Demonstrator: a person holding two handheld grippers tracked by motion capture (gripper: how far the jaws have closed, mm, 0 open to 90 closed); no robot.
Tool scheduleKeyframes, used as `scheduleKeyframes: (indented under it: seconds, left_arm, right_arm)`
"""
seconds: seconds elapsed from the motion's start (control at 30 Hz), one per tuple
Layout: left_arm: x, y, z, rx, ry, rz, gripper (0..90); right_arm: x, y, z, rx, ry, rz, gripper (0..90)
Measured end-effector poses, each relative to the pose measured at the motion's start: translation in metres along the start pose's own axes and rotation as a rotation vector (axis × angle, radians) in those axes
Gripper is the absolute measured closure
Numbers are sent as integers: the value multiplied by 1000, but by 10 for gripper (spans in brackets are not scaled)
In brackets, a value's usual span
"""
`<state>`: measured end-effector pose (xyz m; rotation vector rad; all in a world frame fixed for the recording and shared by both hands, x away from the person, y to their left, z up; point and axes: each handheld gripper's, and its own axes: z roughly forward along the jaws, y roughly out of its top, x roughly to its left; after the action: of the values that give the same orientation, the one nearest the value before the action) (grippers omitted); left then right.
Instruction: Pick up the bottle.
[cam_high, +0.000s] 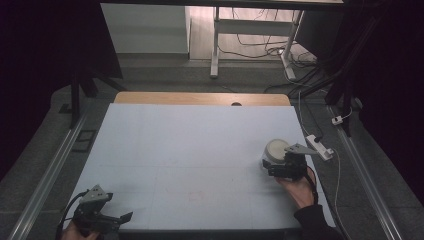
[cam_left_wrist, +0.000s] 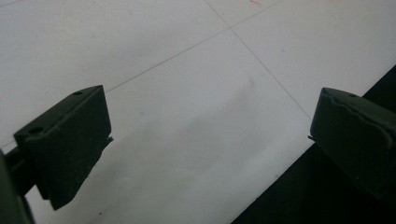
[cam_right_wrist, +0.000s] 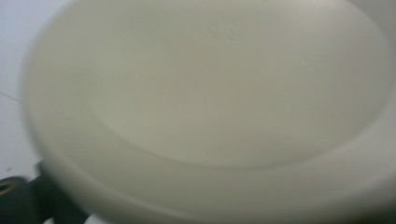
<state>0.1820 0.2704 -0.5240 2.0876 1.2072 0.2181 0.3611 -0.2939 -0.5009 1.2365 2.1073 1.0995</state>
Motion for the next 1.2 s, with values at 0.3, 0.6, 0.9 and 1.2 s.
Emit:
scheduleKeyframes:
  seconds: [0.3,0.6,0.9,1.2]
  left_arm:
    - [0,0,0,5,-5,3,0]
    - [0,0,0,6,-6,3,1]
    - [0,0,1,7,-6,0,1]
    - [0,0,1,7,-8,-3,1]
  right_arm:
    - [2,3,-1,20,-18,-26,61]
    - [1,3,-2,11,-22,-17,63]
    - [6,7,-7,-5,-10,-36,63]
    - [25,14,-8,-18,50,-95,64]
